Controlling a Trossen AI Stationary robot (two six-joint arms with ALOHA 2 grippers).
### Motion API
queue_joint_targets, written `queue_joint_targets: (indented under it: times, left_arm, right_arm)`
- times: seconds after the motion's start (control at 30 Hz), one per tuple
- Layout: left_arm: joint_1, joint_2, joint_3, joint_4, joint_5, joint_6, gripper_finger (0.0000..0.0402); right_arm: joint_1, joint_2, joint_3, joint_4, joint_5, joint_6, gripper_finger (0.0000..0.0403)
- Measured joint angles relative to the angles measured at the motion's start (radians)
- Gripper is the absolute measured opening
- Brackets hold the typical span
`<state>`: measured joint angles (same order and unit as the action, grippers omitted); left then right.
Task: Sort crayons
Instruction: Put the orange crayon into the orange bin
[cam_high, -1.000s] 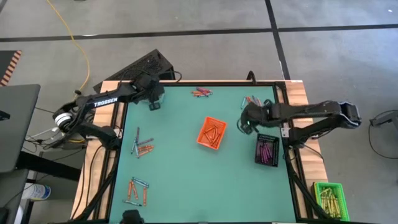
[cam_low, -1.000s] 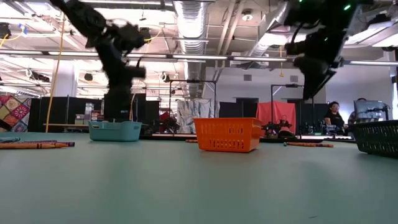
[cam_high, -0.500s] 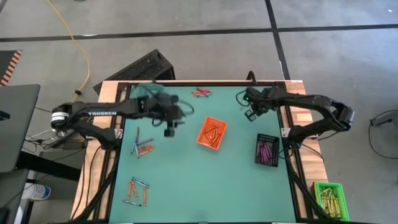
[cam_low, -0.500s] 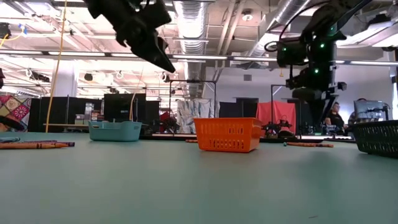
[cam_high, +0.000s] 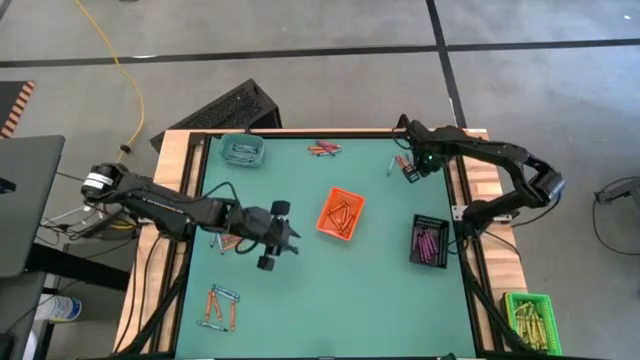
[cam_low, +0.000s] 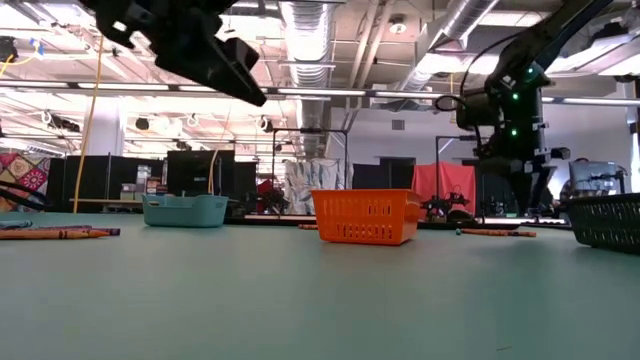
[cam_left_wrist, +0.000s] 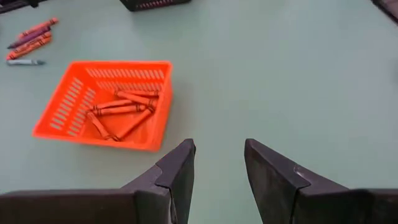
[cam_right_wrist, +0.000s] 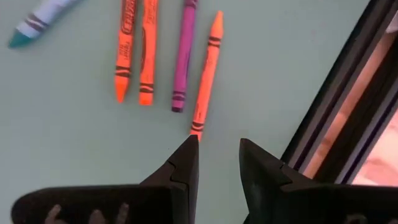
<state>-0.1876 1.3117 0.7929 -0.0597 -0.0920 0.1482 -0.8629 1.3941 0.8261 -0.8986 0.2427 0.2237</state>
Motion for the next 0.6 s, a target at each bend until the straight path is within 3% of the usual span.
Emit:
queue_joint_targets:
  times: [0.17, 0.6]
  left_arm:
    - [-0.046, 0.000, -0.035, 0.027, -0.040, -0.030, 0.0132]
    - [-0.084, 0.000, -0.057, 0.032, -0.054, -0.057, 0.0132]
  right_arm:
    - [-0.044, 0.058, -0.001, 0.030, -0.061, -0.023, 0.0107]
    - [-0.039, 0.191, -0.001, 0.072, -0.059, -0.015, 0.0107]
